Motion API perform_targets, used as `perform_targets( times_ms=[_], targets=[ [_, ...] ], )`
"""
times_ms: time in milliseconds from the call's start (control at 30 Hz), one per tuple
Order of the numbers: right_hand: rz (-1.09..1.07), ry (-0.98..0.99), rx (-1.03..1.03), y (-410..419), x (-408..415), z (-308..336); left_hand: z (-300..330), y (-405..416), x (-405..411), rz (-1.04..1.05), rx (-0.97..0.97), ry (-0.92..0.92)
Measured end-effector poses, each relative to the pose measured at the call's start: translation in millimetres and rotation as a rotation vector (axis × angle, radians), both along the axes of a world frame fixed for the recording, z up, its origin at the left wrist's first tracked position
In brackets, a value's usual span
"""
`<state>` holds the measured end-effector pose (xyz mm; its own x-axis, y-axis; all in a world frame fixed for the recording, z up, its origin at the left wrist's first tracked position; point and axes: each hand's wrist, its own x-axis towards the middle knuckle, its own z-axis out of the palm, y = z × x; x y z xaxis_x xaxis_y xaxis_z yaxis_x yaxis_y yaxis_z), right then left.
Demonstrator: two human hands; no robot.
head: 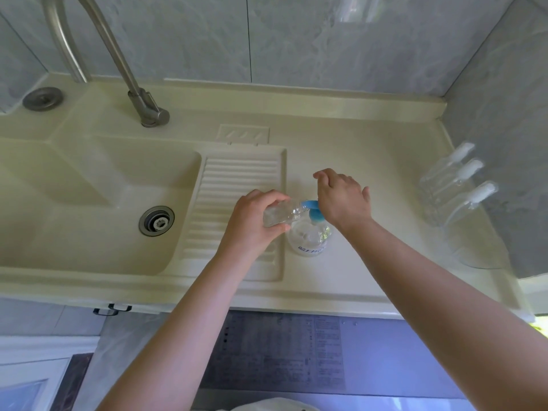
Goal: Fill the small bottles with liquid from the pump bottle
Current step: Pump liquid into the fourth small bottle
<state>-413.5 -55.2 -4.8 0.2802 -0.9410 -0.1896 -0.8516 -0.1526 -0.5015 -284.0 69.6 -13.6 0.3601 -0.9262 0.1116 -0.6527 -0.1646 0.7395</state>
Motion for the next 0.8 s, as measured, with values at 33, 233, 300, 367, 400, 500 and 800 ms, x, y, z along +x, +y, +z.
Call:
perform_targets(
  times_ms=[33,233,300,367,400,500,800],
  targets=[
    [-0.003,-0.012,-0.028,0,-1,0,0,0,0,0.002,0.0,0.002],
    [-0.017,-0.101,-0.102,1,-2,12,0,2,0,0.015,-0.039,0.017],
    [-0.001,-0.079,-0.113,1,-2,12,0,2,0,0.015,-0.04,0.013],
    [0.017,-0.039,-0.105,3,-2,9,0,2,-1,0.018,-0.039,0.016],
    [0.031,-0.004,-0.096,4,-2,7,0,2,-2,0.018,-0.036,0.01],
    [0.057,0.073,-0.076,9,-1,5,-3,2,-2,0.014,-0.017,-0.012],
    [0.048,0.005,-0.143,3,-3,14,2,2,-2,0.02,-0.048,-0.007]
  ],
)
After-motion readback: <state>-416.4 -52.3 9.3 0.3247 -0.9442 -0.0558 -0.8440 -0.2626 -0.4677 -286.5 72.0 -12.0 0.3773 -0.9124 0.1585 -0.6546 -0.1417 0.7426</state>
